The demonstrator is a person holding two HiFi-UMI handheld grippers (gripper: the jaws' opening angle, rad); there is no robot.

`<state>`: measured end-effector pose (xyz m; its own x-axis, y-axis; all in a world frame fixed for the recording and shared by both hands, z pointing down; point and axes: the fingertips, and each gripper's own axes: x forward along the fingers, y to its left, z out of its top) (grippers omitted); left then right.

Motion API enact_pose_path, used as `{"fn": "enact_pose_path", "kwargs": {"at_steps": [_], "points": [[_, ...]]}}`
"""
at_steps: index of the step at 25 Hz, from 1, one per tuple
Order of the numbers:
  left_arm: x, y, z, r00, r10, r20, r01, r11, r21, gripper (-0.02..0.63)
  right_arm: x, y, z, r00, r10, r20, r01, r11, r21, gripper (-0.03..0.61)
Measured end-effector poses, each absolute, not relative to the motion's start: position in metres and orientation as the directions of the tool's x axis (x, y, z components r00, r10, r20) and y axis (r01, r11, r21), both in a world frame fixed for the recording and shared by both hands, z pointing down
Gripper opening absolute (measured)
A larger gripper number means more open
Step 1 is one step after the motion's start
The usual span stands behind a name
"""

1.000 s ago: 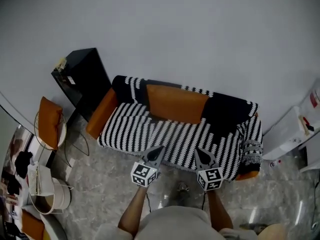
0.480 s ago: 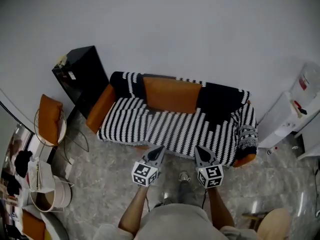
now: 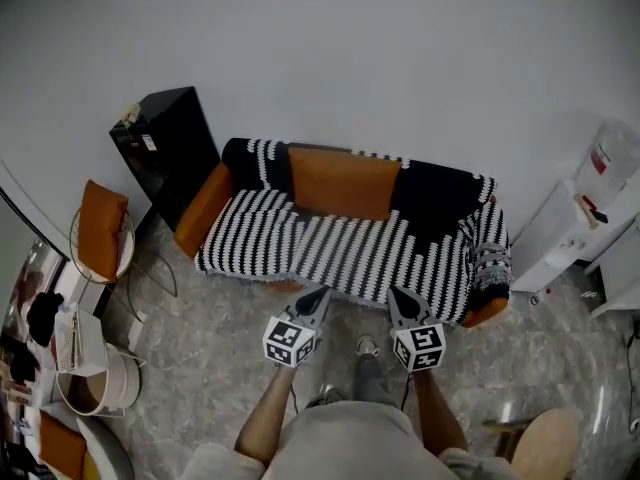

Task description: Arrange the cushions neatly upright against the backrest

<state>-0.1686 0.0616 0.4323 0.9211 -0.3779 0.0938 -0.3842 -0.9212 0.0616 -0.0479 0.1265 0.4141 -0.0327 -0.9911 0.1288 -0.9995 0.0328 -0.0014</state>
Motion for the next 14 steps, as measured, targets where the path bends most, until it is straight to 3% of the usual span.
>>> {"fn": "enact_pose_path", "kwargs": {"at_steps": [14], "points": [[-0.17, 0.077, 0.428, 0.929, -0.361, 0.079, -0.365, -0.93, 0.049, 0.029, -0.053, 0.142, 0.414, -0.02, -0.991, 0.129, -1.0, 0.022, 0.011, 0.028]]}}
